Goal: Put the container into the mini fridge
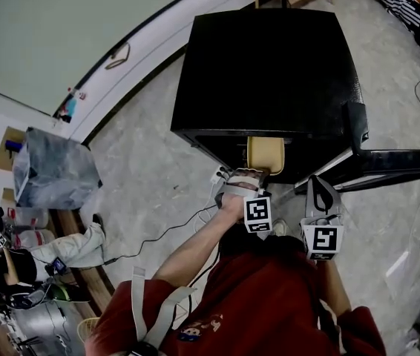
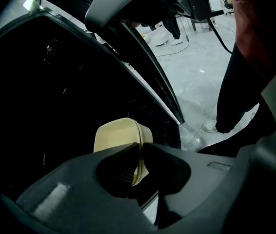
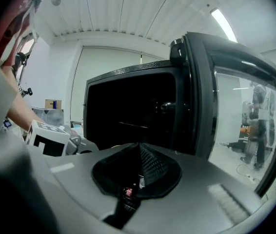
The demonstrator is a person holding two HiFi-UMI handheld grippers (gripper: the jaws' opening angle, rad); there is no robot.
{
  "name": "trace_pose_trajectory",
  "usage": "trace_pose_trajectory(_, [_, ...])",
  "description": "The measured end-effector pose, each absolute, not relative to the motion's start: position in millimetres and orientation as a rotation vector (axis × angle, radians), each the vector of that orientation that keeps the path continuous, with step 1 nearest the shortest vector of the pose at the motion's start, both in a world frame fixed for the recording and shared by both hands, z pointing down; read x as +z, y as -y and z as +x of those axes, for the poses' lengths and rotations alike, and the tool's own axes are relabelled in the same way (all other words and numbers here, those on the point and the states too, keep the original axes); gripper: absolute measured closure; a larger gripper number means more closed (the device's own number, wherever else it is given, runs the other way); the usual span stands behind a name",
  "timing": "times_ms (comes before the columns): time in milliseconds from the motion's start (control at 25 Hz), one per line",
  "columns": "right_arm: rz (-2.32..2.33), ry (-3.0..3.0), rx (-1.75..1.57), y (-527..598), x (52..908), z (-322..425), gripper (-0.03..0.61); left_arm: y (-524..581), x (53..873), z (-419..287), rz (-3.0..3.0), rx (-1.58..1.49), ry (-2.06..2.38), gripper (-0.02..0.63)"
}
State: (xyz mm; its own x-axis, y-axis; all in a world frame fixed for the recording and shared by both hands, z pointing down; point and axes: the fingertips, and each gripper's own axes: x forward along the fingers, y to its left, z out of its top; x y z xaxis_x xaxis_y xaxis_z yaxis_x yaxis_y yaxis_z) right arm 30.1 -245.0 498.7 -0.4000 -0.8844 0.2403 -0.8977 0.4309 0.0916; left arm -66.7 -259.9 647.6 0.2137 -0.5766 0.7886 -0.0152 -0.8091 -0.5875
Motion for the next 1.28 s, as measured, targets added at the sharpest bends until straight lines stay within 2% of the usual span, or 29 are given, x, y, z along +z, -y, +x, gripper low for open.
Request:
trace_pose_trajectory(640, [1.521,2.386,0.051,238,498,17,0.58,330,682,-76,-1.959,-1.601,-0.555,0.568])
trace_pose_trajectory(1280, [1.562,2.328,0.037,232,498,28,0.58,373,682,-66,-1.895,-1.532,-0.615,0.558])
